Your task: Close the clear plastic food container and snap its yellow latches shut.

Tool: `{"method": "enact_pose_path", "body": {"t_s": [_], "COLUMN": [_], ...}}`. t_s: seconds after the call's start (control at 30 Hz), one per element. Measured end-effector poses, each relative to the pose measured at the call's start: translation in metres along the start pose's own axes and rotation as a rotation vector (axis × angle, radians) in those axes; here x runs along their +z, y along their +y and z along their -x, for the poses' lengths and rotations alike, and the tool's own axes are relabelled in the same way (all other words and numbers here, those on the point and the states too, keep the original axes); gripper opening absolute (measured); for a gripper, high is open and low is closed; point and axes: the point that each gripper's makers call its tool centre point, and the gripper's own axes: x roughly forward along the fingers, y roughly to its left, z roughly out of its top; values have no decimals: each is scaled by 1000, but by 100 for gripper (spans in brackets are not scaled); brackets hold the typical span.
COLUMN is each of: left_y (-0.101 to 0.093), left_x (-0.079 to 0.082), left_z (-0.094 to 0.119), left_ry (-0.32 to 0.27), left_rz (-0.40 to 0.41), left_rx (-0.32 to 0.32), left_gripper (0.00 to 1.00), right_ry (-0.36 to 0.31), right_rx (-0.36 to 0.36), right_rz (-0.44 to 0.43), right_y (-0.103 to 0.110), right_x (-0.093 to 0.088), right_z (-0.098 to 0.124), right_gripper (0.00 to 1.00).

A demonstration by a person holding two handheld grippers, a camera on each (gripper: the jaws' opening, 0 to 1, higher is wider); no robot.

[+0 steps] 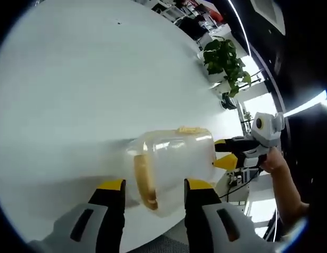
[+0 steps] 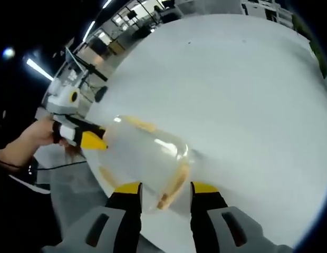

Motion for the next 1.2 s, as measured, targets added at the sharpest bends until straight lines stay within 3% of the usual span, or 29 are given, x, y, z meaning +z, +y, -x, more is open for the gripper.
{"method": "enact_pose_path", "body": {"t_s": [0.2,0.37,0.57,0.67,0.77,1.03,1.2], "left_y": [-1,-1,-5,-5,-2,-7,-10], "left_x": [1,0,3,3,-2,-1,-3], "left_z": [1,4,5,6,8,12,14], "left_ry": [-6,6,-8,-5,33,45,73], "left_rz": [-47,-87,-140,-185,-254,-342,-396], "left_rx": [13,16,17,28,42,36,27], "left_gripper": [55,58,74,82,85,85,83], "right_ry": [0,-22,-42,-26,-26,-22,-34], "right_rx": [-30,-12,-15,-16,-20,-18,-33], "right_rz": [74,91,177,233,285,320,374], "right_y": [-4,-2,1,1,2,7,7], "right_x": [-1,2,8,5,5,10,17], "right_z": [1,5,8,7,7,9,13], "right_gripper": [43,47,65,80,81,76,69]}}
